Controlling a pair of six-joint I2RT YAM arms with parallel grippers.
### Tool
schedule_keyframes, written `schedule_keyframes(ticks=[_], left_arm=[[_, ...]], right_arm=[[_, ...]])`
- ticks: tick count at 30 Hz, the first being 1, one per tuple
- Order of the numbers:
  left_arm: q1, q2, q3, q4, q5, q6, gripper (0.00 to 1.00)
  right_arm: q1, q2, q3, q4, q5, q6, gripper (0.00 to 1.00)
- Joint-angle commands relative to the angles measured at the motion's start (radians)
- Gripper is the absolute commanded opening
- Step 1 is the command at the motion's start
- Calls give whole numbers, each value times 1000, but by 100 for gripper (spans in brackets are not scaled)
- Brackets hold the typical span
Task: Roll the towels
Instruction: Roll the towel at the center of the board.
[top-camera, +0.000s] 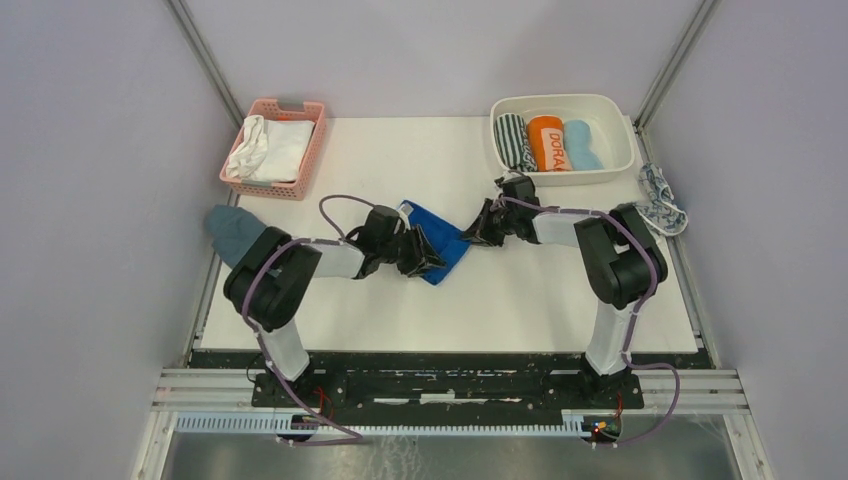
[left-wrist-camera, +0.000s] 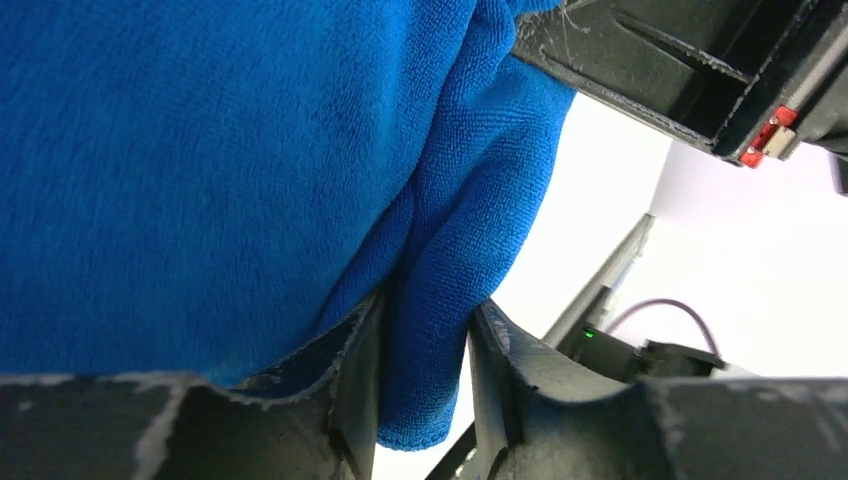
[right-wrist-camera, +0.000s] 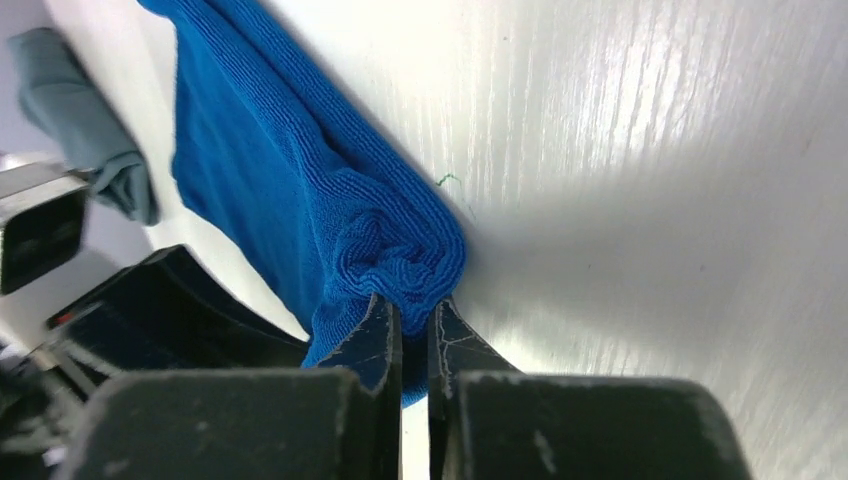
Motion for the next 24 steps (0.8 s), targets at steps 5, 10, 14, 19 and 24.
schedule_keyframes(ticks=[5,10,14,19,24], left_arm=[[-192,-259,95,-427,-558,325,56],[-422,-348,119,-453,-993,466,67],[-600,-303,181,-421,-1274,657,72],[-723,-103,312,-421,-1439,843,73],[-758,49,376,-411,-1487,923,73]], right_arm=[[85,-73,168,-539,387,-127,0],[109,-61,246,-657,449,-104,0],[110,-40,281,-699,446,-79,0],[110,-13,302,-713,413,-66,0],[111,-4,304,-711,386,-62,0]])
